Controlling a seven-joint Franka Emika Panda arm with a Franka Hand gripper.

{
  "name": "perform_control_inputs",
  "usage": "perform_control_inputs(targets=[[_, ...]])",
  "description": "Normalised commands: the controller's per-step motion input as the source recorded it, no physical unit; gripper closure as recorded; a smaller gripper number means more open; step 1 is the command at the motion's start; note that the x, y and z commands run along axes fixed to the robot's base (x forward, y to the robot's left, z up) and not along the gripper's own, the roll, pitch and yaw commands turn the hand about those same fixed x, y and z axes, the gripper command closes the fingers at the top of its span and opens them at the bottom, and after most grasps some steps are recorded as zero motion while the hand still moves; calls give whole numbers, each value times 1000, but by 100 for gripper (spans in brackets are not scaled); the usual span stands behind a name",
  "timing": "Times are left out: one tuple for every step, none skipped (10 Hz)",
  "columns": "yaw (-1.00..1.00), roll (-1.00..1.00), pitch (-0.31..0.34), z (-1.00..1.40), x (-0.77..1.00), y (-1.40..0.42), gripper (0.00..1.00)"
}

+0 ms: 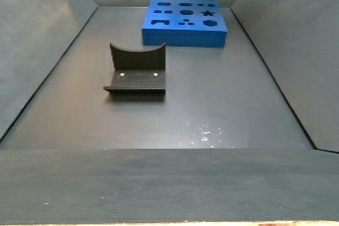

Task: Pick up the star object. Move up. Move to above the board. Insert the star object.
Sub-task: Insert the star object.

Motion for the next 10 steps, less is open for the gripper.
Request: perform_control_inputs(targets=[[0,26,-191,-697,271,-149,100],[-183,257,-169,-803,360,-174,100],[-14,40,0,-226,271,0,100],[0,0,0,0,0,46,100],[440,334,-71,-709,0,140,100],[483,329,-203,-800,-63,240,100],[0,0,0,-37,0,0,100],[-497,289,-34,-463,-120,-297,100],[-246,0,0,-120,0,-57,100],[0,14,0,0,0,0,100]])
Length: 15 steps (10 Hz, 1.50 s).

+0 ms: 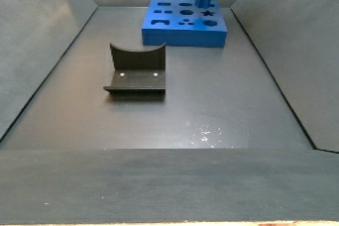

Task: Pick up the star object. Move up. Move to above the board. Insert the star object.
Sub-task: Insert the star object.

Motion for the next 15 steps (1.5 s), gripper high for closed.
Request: perform_control_inputs(targets=[[-54,294,-69,-543,-63,-14,100],[-103,120,-100,-377,0,0,100],[0,0,0,-11,0,-60,100],[-457,217,71,-126,0,-234,100],[-420,80,100,0,0,-109,100],[0,0,9,0,0,0,100],[0,11,0,0,0,0,100],[-171,246,49,-91,-223,0,100],[-380,126,80,-74,-294,0,100],[0,6,0,0,0,0,100],[-34,91,0,-194,-86,-180,100],[-117,-23,-111,-251,-29,-280,100],[0,0,0,-86,83,-71,100],[0,-17,0,0,0,6,100],[43,-523,0,-306,20,197,100]])
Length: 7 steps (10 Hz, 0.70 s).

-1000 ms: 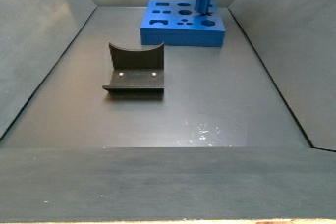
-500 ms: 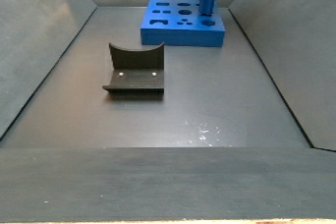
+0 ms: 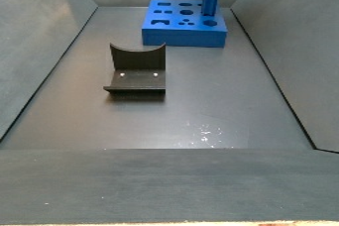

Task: Pick up the star object. Move up. Move to above the board. Insert the star object.
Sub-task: Insert the star object.

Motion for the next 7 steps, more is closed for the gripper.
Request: perform_control_inputs(targets=[[6,-426,0,-231,23,146,100],[46,0,0,-131,0,0,100],[717,-151,-43,-409,0,-14,100],[666,-169,-126,-389,0,-80,100],[523,-149,-69,-280,0,-17,100],[0,0,0,-20,11,0,100],[297,0,0,-189,0,0,100]])
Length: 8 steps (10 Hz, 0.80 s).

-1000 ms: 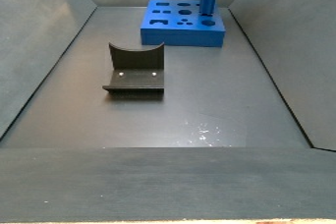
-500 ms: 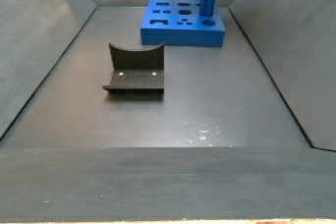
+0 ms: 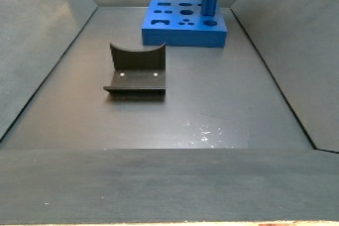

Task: Pick up the star object. Move up. Move to above the board. Insert the star object.
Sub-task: Insert the star object.

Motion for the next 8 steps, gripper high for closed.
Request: perform_control_inputs(targets=[[277,-246,-83,-357,-37,126,100],[0,-6,0,0,0,0,100],[0,11,0,0,0,0,100],[37,26,0,-143,0,0,100],[511,23,0,-471,0,0,100],[663,54,-6,-537,-197,3,100],[534,0,-60,-274,-97,0,100],[0,-46,-51,-3,-120,0,100]])
